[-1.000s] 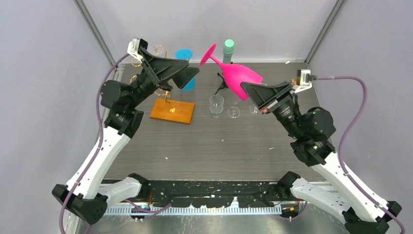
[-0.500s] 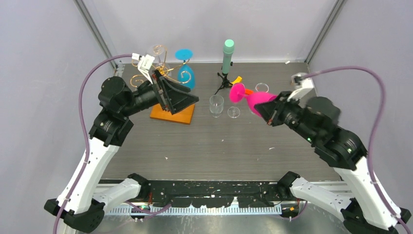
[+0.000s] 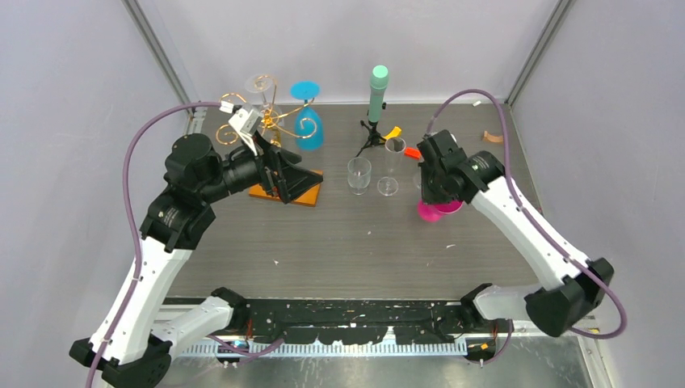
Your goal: Take the wine glass off the wine glass rack
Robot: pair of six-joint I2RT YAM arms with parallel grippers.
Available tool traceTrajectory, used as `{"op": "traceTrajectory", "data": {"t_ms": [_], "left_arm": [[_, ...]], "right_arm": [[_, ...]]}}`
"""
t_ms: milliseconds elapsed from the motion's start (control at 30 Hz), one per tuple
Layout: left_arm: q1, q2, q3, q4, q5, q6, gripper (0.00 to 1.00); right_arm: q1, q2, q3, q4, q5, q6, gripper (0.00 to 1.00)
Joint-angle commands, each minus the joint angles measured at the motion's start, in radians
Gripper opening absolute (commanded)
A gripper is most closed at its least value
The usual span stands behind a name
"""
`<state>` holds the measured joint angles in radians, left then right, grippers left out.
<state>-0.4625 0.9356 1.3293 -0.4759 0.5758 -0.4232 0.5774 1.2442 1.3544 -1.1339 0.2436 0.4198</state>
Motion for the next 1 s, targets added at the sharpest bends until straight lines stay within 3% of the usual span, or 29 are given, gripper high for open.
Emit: {"op": "traceTrajectory", "data": {"t_ms": [0, 167, 500, 867, 967], "left_arm": [[-0.001, -0.024, 0.007, -0.026, -0.045, 0.058, 1.0], [-0.001, -0.033, -0.014, -0.016, -0.053, 0.063, 1.0], [-0.001, -0.057, -0.031, -0.032, -0.091, 0.079, 1.0], [-0.001, -0.058, -0.003, -0.05, -0.134, 0.09, 1.0], [-0.001, -0.045, 0.026, -0.053, -0.154, 0.096, 1.0]], "right_arm": [[-0.123, 0.076, -0.035, 0.05, -0.015, -0.026, 0.0], [-0.185, 0.195, -0.012, 0.103, -0.115, -0.031, 0.0], [-0.227, 0.312, 0.085, 0.064, -0.105, -0.046, 0.02], [-0.254, 0.341, 0.118, 0.057, -0.12, -0.061, 0.35], [-0.255, 0.332, 0.157, 0.056, -0.099, -0.051, 0.4]]}}
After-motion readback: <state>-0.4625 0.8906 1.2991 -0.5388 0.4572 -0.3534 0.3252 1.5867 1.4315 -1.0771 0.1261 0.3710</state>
